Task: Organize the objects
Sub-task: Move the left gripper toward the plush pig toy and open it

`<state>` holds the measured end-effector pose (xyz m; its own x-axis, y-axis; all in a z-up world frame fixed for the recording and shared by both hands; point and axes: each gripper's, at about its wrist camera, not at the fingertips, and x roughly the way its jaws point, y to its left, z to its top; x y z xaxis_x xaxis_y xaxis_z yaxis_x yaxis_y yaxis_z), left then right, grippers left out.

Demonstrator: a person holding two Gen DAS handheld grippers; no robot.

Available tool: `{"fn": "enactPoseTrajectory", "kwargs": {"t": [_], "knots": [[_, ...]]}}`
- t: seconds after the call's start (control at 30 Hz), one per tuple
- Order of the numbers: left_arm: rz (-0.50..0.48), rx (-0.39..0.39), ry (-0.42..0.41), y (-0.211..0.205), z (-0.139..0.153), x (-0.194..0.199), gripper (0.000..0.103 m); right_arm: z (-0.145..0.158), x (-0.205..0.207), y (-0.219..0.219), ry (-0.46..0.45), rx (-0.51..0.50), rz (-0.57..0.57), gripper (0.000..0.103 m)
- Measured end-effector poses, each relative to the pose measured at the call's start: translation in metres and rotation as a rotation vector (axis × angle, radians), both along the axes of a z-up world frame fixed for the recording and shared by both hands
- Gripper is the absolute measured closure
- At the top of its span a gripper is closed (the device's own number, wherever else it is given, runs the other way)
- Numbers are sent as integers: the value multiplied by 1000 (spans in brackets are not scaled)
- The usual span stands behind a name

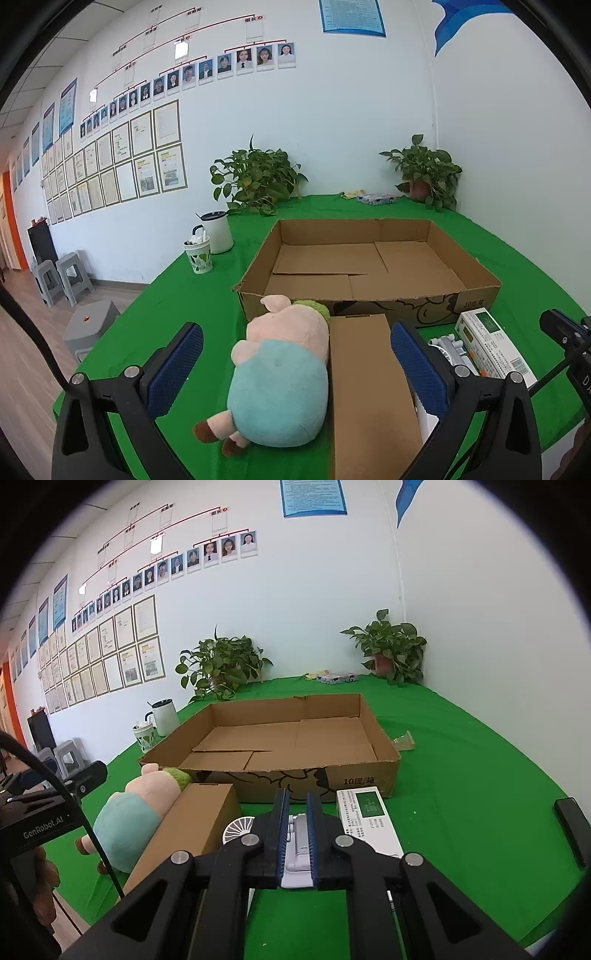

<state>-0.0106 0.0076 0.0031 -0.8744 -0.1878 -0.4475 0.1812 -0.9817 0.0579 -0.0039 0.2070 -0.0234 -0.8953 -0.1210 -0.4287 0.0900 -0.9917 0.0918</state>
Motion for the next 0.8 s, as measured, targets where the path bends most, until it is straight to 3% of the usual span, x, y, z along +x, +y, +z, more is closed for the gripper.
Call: {"fn": "enactPoseTrajectory", "kwargs": {"t": [0.1,0.13,0.17,0.23,0.37,0.53,0.7,0.73,0.8], "knots": [[1,-20,-11,9,-2,-5,1,-4,-5,9,-41,-48,76,85],[4,-26,-15,11,-2,-7,1,-7,-7,11,-56,-56,94,65],[8,-28,-23,13,-2,-9,1,-10,-8,12,-70,-61,105,37],[15,-13,-48,12,-3,-13,1,-14,-11,15,-93,-104,159,22],[48,10,-83,5,-7,-22,1,-26,-20,21,-185,-218,266,22],[71,1,-92,1,-8,-29,1,-34,-25,17,-217,-177,290,22],[59,8,-89,-2,-8,-34,1,-25,-19,9,-156,-146,289,23],[49,5,-88,-2,-8,-34,1,-23,-18,6,-141,-120,268,26],[22,0,-87,-2,-8,-35,6,-22,-19,1,-136,-91,264,63]]}}
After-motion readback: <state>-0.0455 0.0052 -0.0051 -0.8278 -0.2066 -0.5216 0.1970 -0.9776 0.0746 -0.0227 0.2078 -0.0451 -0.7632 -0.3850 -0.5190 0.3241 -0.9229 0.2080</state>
